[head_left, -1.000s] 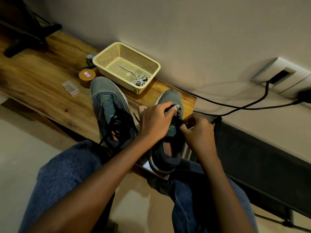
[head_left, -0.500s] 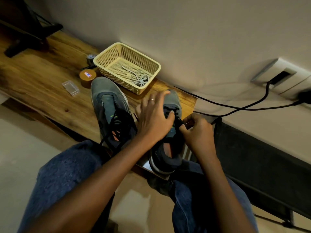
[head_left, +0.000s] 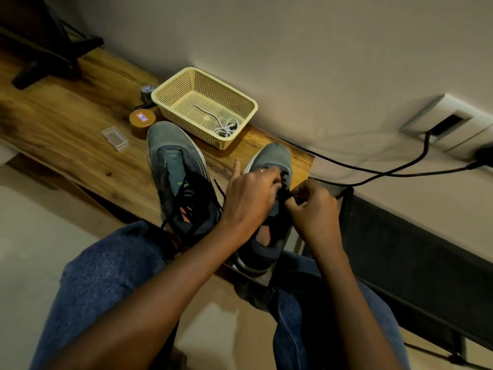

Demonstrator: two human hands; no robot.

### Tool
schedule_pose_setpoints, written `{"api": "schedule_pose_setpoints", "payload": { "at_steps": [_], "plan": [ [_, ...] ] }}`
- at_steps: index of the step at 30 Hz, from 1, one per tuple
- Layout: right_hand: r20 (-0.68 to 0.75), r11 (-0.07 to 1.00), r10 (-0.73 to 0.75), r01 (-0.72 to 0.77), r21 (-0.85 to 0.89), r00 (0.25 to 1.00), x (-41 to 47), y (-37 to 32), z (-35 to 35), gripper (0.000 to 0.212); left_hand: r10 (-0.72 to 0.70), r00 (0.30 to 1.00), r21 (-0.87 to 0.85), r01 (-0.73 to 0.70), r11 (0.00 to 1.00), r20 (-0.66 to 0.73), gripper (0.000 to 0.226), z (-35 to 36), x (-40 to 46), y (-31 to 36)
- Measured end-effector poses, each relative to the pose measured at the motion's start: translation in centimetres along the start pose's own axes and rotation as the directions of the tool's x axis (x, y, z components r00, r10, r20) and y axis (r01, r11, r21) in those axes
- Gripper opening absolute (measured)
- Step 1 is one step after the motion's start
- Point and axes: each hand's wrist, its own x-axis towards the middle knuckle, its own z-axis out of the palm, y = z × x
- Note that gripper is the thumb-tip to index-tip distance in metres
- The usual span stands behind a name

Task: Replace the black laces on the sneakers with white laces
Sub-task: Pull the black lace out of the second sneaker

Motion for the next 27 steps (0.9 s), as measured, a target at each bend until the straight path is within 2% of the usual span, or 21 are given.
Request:
{"api": "schedule_pose_setpoints", "payload": {
  "at_steps": [2,3,5,7,9,14,16,21,24,27],
  "plan": [
    [-0.015,1.0,0.011,-0.011,-0.002,1.0,0.2,0.1,-0.2,0.007,-0.132,0.99,-0.175,0.123,0.977,-0.04,0.009,-0.2,0.1,0.1],
    [-0.018,1.0,0.011,-0.011,-0.006,1.0,0.2,0.2,-0.2,0.006,-0.138,0.99,-0.181,0.128,0.975,-0.043,0.009,-0.2,0.2,0.0],
    [-0.016,1.0,0.007,-0.007,-0.012,1.0,0.2,0.3,-0.2,0.005,-0.057,0.998,-0.142,0.061,0.988,0.031,0.012,0.0,0.3,-0.2],
    [-0.014,1.0,0.0,0.0,-0.015,1.0,0.1,0.4,-0.1,0.005,0.013,0.988,-0.066,-0.003,0.998,0.156,0.026,0.3,0.3,-0.3],
    [-0.016,1.0,-0.015,0.015,-0.02,1.0,0.1,0.4,-0.1,0.006,0.027,0.975,0.042,-0.037,0.998,0.222,0.038,0.5,0.2,-0.5],
    [-0.005,1.0,-0.02,0.02,-0.019,1.0,0.1,0.2,0.0,0.007,0.067,0.992,0.089,-0.077,0.993,0.106,0.021,0.3,0.4,-0.4],
    [-0.006,1.0,-0.012,0.012,-0.001,1.0,0.0,0.2,0.1,0.007,0.036,0.993,0.103,-0.048,0.993,0.115,0.021,0.3,0.5,-0.1],
    [-0.025,1.0,0.004,-0.005,-0.022,1.0,0.1,0.2,0.0,0.007,-0.054,0.998,-0.148,0.057,0.987,0.022,0.016,0.3,0.1,0.3],
    [-0.032,0.998,-0.014,0.013,-0.055,0.999,0.2,0.4,0.0,0.007,-0.059,0.997,-0.155,0.067,0.986,0.058,0.017,0.5,-0.4,0.6],
    [-0.029,0.997,-0.035,0.033,-0.064,0.999,0.3,0.4,0.0,0.008,-0.023,0.994,-0.078,0.032,0.996,0.104,0.023,0.9,-0.3,0.3]
  ]
}}
